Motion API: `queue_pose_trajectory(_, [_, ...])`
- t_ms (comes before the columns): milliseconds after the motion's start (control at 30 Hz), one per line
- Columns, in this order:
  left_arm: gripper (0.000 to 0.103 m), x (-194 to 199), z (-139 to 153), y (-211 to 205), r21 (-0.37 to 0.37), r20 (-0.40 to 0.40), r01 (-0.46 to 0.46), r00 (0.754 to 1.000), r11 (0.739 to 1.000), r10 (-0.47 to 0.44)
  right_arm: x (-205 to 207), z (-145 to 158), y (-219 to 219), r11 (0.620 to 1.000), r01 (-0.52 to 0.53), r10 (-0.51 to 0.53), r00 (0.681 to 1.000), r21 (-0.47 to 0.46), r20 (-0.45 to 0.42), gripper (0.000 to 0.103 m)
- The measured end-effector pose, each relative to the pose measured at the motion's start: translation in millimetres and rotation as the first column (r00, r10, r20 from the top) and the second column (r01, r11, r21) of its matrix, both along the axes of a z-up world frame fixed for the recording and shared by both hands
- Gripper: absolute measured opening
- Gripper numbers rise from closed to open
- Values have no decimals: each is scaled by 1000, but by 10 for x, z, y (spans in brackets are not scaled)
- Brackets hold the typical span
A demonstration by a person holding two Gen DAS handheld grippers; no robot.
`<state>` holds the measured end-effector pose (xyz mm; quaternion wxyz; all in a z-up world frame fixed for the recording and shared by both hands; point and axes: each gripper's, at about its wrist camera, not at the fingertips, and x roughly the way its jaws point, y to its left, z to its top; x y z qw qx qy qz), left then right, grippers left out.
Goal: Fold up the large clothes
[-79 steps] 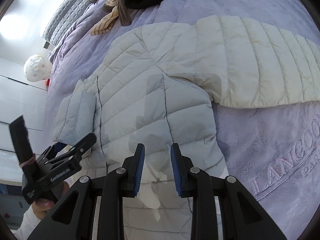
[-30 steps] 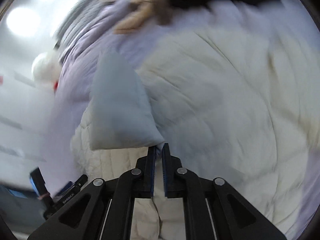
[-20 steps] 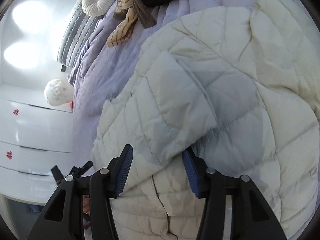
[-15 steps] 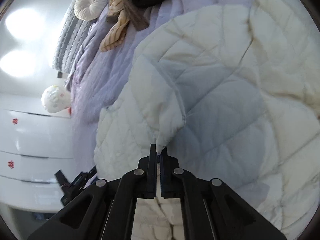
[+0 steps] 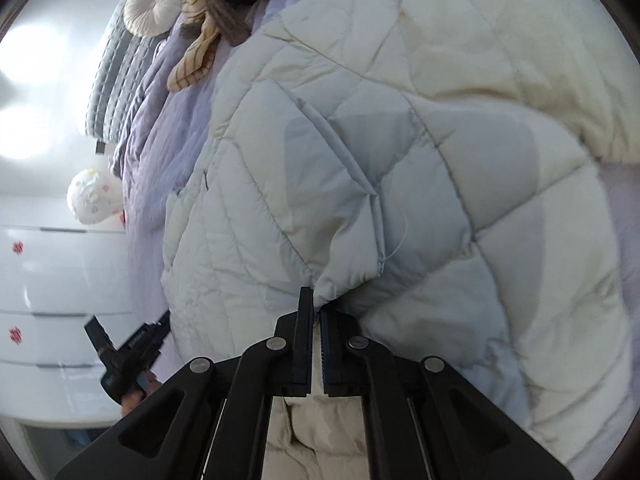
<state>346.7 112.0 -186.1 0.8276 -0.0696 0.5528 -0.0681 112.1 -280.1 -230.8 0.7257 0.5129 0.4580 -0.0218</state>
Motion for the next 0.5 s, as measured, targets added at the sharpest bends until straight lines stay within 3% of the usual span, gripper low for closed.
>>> queue_pose_trajectory(133, [24, -54, 110, 55, 8, 15, -11, 1000, 1000, 11, -110, 104, -76, 999, -22, 22, 1000, -45, -1, 19])
queue_pose_trajectory(267, [24, -180, 222, 53, 11, 30, 2, 1000, 1000, -2, -218, 188, -185, 997, 16, -17, 1000, -70, -9, 19])
queue_pose_trajectory(367, [24, -389, 323, 7, 18, 45, 30, 999, 999, -31, -351, 366, -232, 984, 49, -45, 999, -173, 24, 19])
queue_pose_trajectory(500, [24, -635, 304, -143, 24, 32, 87, 996, 996, -87, -287, 566, -165, 961, -9, 31, 996, -278, 78, 18])
